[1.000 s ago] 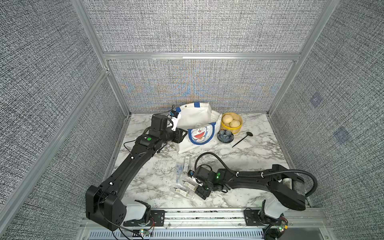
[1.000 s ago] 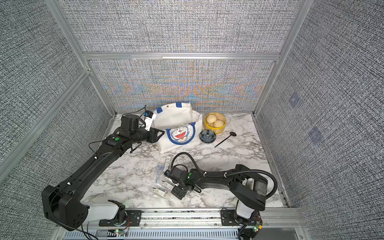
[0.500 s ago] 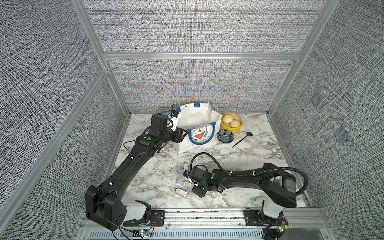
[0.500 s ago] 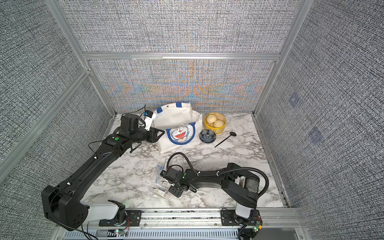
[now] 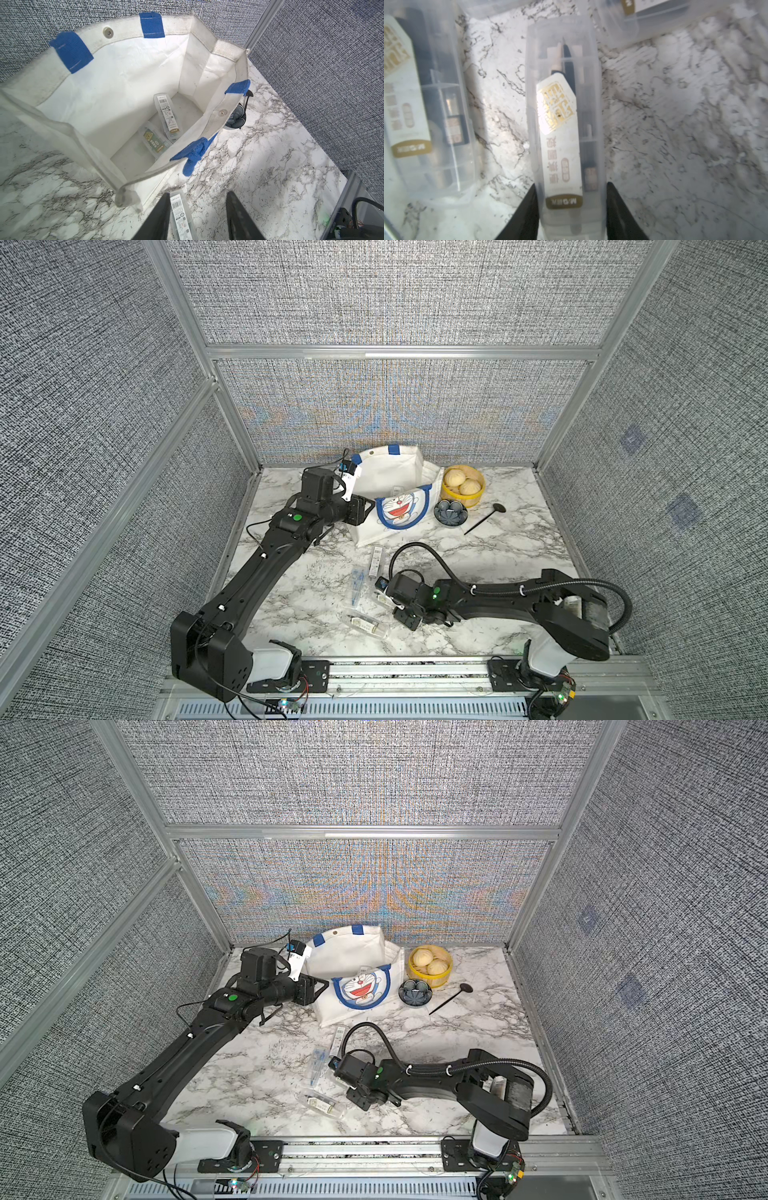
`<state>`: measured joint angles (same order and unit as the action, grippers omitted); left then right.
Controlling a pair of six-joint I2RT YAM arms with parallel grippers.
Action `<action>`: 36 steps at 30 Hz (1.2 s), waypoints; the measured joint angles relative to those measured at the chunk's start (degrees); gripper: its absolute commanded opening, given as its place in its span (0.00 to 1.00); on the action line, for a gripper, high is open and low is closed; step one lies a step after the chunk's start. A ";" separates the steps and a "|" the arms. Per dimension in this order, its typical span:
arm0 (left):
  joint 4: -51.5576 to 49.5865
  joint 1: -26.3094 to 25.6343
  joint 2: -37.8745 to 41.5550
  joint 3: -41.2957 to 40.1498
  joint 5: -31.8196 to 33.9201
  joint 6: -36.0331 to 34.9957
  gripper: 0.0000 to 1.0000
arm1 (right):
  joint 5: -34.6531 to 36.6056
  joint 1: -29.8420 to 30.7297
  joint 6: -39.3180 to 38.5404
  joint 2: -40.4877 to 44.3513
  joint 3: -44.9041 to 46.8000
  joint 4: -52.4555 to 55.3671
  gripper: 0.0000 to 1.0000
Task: Put the compass set into the canvas bag
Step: Pick up the compass set at the center of the board.
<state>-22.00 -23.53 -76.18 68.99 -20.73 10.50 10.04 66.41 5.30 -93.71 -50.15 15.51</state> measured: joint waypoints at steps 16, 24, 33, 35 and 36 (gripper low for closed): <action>-0.55 -1.07 -0.13 1.92 -3.91 -0.48 0.52 | 5.51 -10.40 -0.76 20.15 13.84 -15.76 0.27; -0.52 -6.71 -2.78 1.90 -5.99 2.16 0.57 | 4.98 -15.15 -1.68 27.34 14.16 -17.57 0.27; -0.20 -9.07 -9.05 4.72 -11.47 4.74 0.59 | 4.59 -16.74 -3.08 28.81 9.99 -18.49 0.26; 0.37 -9.73 -9.88 4.81 -12.90 5.25 0.56 | 4.44 -16.87 -3.15 28.28 9.16 -18.95 0.26; 0.79 -9.84 -10.08 4.81 -13.55 5.73 0.55 | 4.42 -16.87 -3.21 28.04 8.90 -19.10 0.26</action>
<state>-21.21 -33.36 -86.26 73.80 -34.28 16.23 14.46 49.54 2.09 -65.67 -41.25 -3.60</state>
